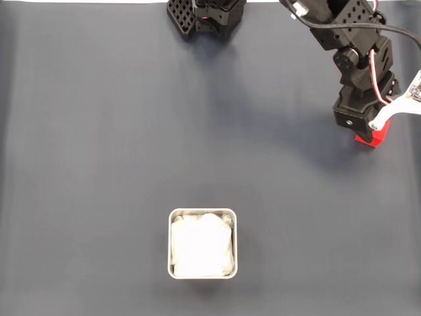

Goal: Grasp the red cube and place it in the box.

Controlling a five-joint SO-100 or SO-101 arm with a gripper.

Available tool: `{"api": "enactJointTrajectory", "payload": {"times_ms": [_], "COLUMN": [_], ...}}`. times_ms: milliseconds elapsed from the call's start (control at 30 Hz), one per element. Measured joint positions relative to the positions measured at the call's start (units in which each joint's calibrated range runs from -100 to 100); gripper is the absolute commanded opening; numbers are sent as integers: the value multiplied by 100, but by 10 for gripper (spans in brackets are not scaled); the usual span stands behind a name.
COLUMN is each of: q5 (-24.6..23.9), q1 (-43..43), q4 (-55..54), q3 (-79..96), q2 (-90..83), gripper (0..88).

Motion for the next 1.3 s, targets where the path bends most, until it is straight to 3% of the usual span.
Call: {"api": "enactJointTrajectory", "payload": {"times_ms": [500,1300], "q5": [0,0], "q1": [7,15], "q4": [0,-127], "q3": [181,181], "q2": [-208,17], "gripper": [348,344]}}
